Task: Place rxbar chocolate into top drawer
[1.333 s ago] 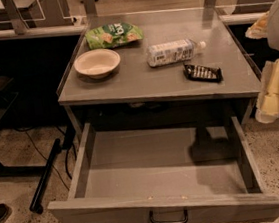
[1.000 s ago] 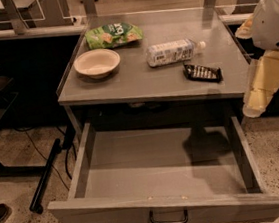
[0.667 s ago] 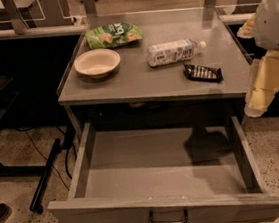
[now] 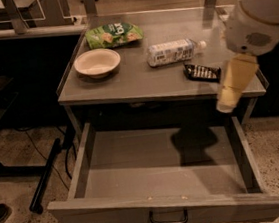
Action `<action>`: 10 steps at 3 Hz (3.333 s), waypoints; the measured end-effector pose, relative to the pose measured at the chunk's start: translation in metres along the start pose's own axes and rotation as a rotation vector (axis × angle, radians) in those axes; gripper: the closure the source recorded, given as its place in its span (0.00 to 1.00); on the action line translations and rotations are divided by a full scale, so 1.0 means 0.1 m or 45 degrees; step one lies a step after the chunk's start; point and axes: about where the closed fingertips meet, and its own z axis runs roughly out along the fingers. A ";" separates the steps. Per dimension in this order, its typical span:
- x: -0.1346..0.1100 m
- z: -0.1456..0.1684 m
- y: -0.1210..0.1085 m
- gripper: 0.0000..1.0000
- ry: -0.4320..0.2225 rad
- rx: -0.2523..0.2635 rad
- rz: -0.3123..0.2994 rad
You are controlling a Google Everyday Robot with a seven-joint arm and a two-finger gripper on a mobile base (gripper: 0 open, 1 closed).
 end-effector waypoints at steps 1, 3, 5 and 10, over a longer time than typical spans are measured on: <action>-0.22 0.38 -0.41 0.00 0.061 -0.002 0.047; -0.21 0.49 -0.55 0.00 0.048 -0.004 0.071; -0.10 0.90 -1.30 0.00 0.078 0.004 0.169; 0.20 1.51 -1.62 0.00 0.109 -0.037 0.204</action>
Offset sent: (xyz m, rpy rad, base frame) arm 0.0849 0.0126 -0.0337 -0.0513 0.0386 -0.0798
